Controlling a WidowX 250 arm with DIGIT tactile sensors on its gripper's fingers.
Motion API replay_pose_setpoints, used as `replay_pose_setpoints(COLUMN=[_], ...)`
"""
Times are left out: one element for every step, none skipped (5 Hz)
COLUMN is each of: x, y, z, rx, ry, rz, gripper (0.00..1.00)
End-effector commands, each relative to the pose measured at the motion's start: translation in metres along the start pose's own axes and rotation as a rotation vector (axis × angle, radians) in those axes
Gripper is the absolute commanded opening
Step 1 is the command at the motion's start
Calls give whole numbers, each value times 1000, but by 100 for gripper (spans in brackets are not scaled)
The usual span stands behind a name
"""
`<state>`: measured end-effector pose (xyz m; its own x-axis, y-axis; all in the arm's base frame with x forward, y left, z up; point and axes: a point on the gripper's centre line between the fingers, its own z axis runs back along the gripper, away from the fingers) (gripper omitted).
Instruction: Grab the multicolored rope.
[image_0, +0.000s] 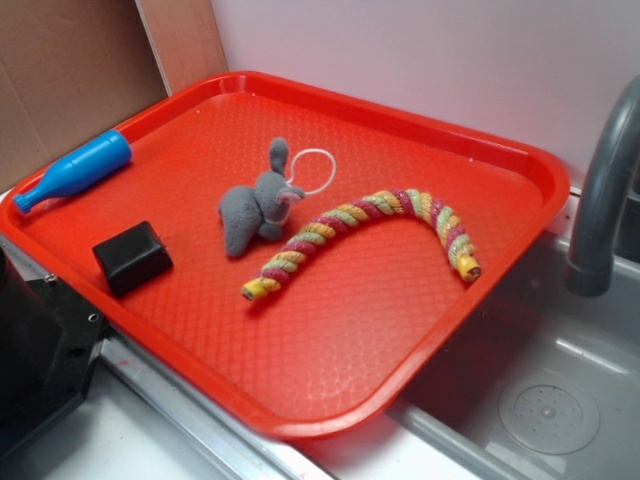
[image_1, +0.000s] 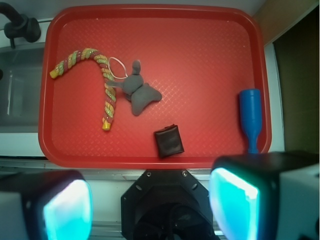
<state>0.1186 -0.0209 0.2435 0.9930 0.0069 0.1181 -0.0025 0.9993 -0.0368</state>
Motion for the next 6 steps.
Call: replay_pose_setpoints(x=[0, 44, 87, 120, 134, 134], y=[0, -18, -37, -54, -62, -69], z=[0, -56, -112, -158, -196, -213], rx=[0, 4, 59, 57, 81, 69], ry=[0, 19, -16, -40, -14, 4], rz=[0, -252, -349, -436, -463, -482], gripper=[100, 100, 100, 100, 100, 100])
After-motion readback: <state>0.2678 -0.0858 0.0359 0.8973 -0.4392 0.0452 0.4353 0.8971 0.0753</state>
